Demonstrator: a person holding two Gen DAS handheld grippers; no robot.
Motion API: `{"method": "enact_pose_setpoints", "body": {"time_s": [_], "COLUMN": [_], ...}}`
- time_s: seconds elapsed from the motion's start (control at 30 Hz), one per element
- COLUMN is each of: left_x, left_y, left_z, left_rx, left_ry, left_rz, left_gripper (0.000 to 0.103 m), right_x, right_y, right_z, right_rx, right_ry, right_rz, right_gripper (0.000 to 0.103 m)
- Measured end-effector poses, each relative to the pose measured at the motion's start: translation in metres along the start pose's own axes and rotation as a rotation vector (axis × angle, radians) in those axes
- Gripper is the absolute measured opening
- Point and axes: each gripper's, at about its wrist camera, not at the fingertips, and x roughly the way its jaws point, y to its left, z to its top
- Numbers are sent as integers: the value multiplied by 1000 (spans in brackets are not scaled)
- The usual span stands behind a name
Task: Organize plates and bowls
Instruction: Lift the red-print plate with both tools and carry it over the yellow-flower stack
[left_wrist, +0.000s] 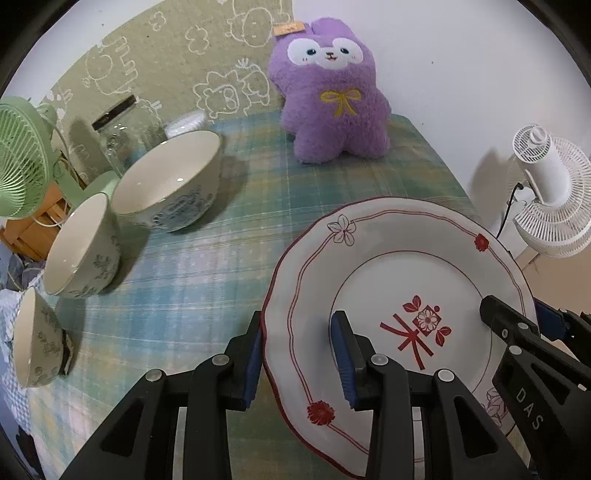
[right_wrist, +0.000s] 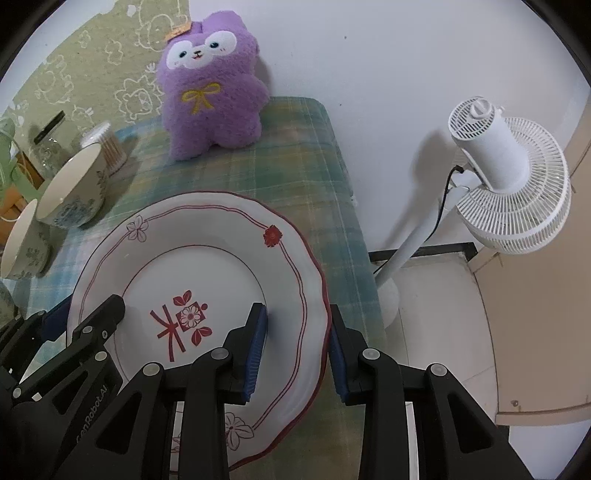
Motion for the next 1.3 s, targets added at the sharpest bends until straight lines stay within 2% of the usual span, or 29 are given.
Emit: {"method": "enact_pose_setpoints", "body": {"time_s": [0.9,1.3], "left_x": [-107,-147], "left_y": [45,52], "left_z": [-29,-51], "left_rx": [12,47], "left_ry": [-111,-148], "left_rz": [-68,-100], "left_gripper": [35,35], "right_x": [-122,-170], "right_y": [38,44], "right_z": [-34,-64], "right_rx": [52,95], "right_ry": [-126,-165], "right_rz": [-73,-114], "right_gripper": [35,35]}}
